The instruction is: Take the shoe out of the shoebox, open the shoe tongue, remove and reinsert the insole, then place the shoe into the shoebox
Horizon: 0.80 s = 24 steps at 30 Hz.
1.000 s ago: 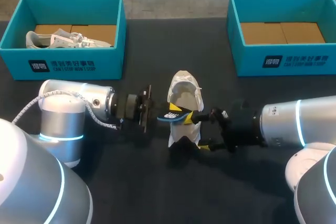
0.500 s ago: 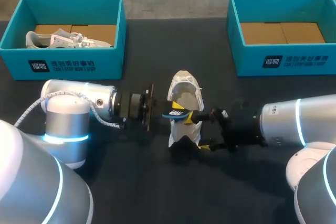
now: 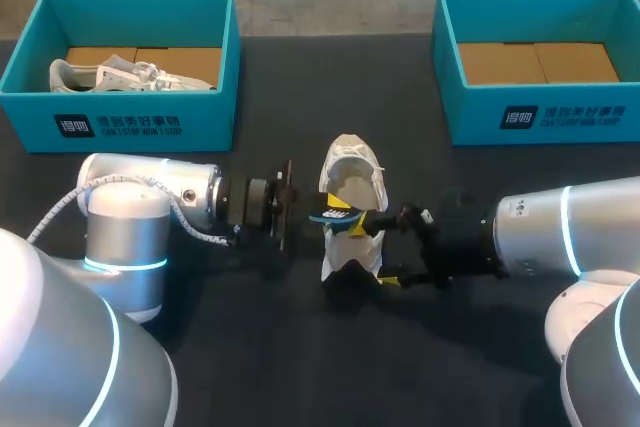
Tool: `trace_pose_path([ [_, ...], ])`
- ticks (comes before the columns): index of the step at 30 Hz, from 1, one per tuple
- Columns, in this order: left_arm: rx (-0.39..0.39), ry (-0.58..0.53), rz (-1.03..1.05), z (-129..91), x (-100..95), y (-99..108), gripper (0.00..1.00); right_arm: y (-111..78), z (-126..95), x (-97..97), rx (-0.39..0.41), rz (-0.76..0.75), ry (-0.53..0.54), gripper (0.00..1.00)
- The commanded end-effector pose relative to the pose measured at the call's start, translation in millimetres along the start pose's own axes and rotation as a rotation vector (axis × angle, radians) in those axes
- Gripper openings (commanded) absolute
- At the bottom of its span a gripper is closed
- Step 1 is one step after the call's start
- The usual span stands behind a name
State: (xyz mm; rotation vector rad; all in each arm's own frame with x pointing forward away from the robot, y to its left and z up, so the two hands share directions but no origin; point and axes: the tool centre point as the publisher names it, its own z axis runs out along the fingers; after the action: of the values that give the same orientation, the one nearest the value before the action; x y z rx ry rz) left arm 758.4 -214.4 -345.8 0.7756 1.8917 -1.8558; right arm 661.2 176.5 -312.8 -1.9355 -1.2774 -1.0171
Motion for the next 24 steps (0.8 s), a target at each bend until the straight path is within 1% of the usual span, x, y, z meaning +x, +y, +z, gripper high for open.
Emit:
trace_pose_path([
  [1,-0.003,0.003,0.0,-2,0.9,-2,0.05,-1.4,3,3.4,-0.006,0.001,-0.013,1.0],
  [2,-0.004,0.003,0.0,-2,1.1,-3,0.06,-1.4,3,3.4,-0.006,0.001,-0.013,1.0],
  [3,-0.005,0.003,0.0,-2,1.6,-3,0.09,-1.4,3,3.4,-0.006,0.001,-0.013,1.0],
  [4,-0.005,0.004,0.0,-3,1.9,-4,0.19,-1.4,3,3.4,-0.006,0.001,-0.013,1.0],
  [5,-0.005,0.004,-0.001,-3,2.1,-5,0.2,-1.4,3,3.4,-0.006,0.001,-0.013,1.0],
  [7,-0.007,0.006,0.001,-4,2.2,-8,0.19,-1.4,3,3.4,-0.006,0.001,-0.013,1.0],
  [10,-0.011,0.01,0.004,-4,2.3,-10,0.22,-1.4,3,3.4,-0.006,0.001,-0.013,1.0],
  [16,-0.024,0.016,0.008,-5,4.3,-18,0.24,-1.4,3,3.4,-0.006,0.001,-0.013,1.0],
  [24,-0.051,0.021,0.015,-9,4.3,-30,0.24,-1.4,3,3.4,-0.006,0.001,-0.013,1.0],
])
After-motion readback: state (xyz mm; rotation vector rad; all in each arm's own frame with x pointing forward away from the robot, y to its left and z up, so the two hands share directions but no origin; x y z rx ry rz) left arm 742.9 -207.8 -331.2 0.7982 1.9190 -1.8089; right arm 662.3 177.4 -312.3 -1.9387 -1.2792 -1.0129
